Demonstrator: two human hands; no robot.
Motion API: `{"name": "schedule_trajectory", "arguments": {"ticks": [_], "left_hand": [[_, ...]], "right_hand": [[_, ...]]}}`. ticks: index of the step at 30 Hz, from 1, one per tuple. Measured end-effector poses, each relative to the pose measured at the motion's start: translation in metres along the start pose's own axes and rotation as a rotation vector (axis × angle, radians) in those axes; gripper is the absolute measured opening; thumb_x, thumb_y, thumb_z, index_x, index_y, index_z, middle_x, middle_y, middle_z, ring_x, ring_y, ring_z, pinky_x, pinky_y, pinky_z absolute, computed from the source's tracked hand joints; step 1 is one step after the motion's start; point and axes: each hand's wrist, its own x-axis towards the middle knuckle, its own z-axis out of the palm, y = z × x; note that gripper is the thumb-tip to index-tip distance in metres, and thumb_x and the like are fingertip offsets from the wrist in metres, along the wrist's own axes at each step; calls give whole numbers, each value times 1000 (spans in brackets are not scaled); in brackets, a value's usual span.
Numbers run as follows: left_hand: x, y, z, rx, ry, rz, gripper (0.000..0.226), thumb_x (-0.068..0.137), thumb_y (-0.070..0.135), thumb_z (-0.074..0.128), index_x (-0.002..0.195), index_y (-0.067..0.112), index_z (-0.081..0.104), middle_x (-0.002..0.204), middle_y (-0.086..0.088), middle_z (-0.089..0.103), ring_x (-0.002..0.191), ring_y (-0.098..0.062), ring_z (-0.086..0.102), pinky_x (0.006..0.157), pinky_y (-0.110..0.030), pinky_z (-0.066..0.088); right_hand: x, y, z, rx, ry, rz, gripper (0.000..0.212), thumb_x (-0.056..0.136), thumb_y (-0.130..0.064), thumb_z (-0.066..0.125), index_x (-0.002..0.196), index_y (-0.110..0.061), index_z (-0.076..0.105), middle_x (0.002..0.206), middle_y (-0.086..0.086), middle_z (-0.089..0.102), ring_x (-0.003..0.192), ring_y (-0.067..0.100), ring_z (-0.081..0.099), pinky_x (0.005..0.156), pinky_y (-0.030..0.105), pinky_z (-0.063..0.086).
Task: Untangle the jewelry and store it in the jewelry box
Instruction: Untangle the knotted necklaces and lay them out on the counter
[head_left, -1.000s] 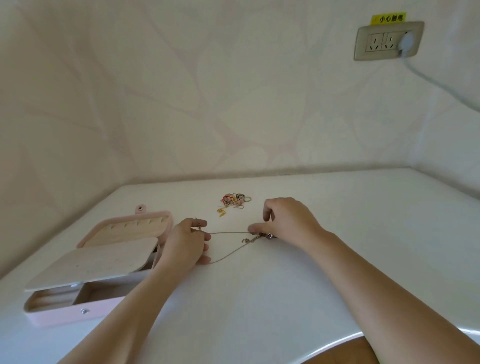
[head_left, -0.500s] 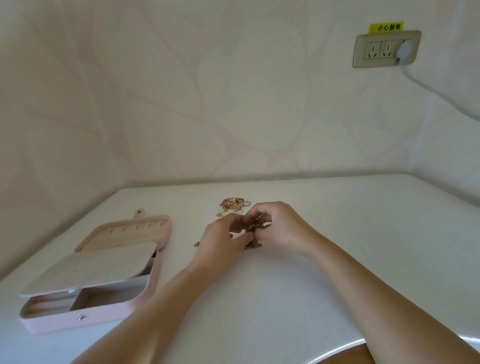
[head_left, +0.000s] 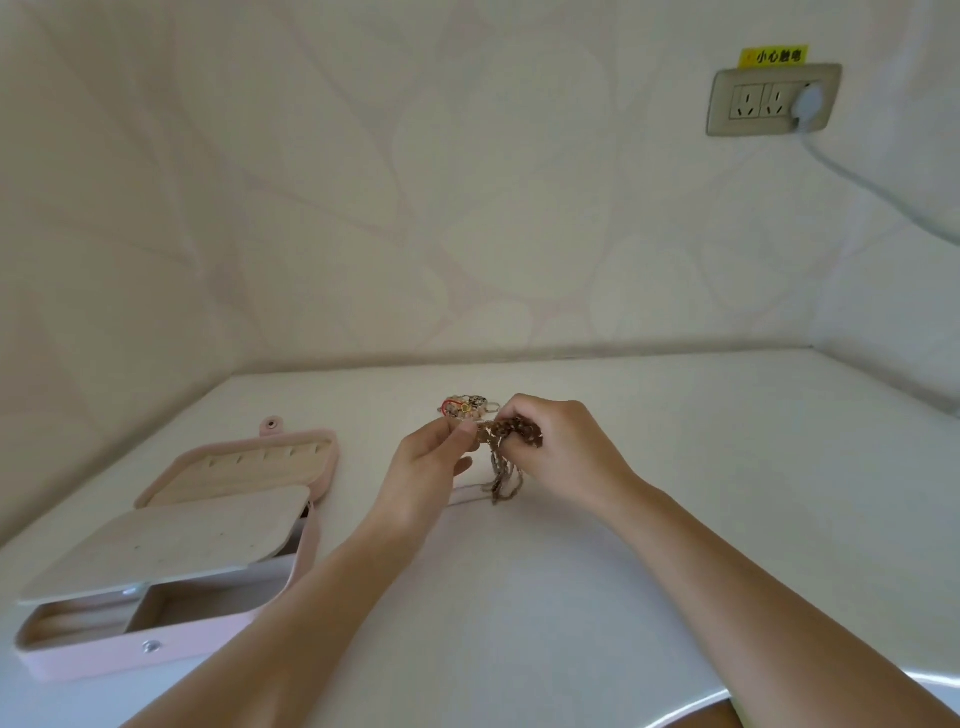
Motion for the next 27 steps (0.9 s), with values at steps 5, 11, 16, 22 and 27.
{"name": "schedule_trajectory", "arguments": {"ticks": [5, 11, 16, 22, 27], "left_hand": [[5, 6, -5, -412, 27, -95, 26, 96, 9, 43, 82, 2, 64, 76, -6, 70, 75, -17, 66, 80, -29, 53], [11, 9, -15, -596, 112, -150, 25, 96, 14, 45, 75, 7, 56, 62, -4, 59, 60, -15, 60, 69, -28, 50], [10, 8, -8, -566, 118, -142, 30, 96, 12, 45, 67, 8, 54, 55, -2, 49, 51, -14, 54, 58, -27, 52], [7, 4, -11, -372, 86, -124, 30, 98, 18, 43, 74, 11, 59, 60, 1, 53, 63, -15, 51, 67, -32, 46], [8, 3, -14, -268, 107, -69, 31, 102, 23, 38, 80, 14, 58, 66, 2, 62, 68, -17, 61, 65, -31, 46]], "right_hand": [[-1, -3, -2, 55, -14, 65, 23, 85, -1, 46, 69, -13, 59, 64, 4, 64, 57, 22, 63, 56, 36, 48], [4, -13, -8, 678, -191, 292, 35, 88, 6, 40, 79, -10, 70, 82, 8, 73, 83, 15, 70, 82, 27, 53], [9, -4, -7, 575, -231, 418, 35, 82, 8, 36, 90, 0, 70, 96, 14, 72, 85, 20, 66, 85, 31, 49], [39, -14, -19, 545, -386, 215, 21, 91, -7, 54, 106, -12, 70, 107, 6, 71, 101, 19, 65, 90, 30, 52], [55, -17, -15, 448, -608, 170, 27, 80, -6, 72, 106, -4, 68, 103, 16, 71, 87, 17, 67, 83, 26, 54]]}}
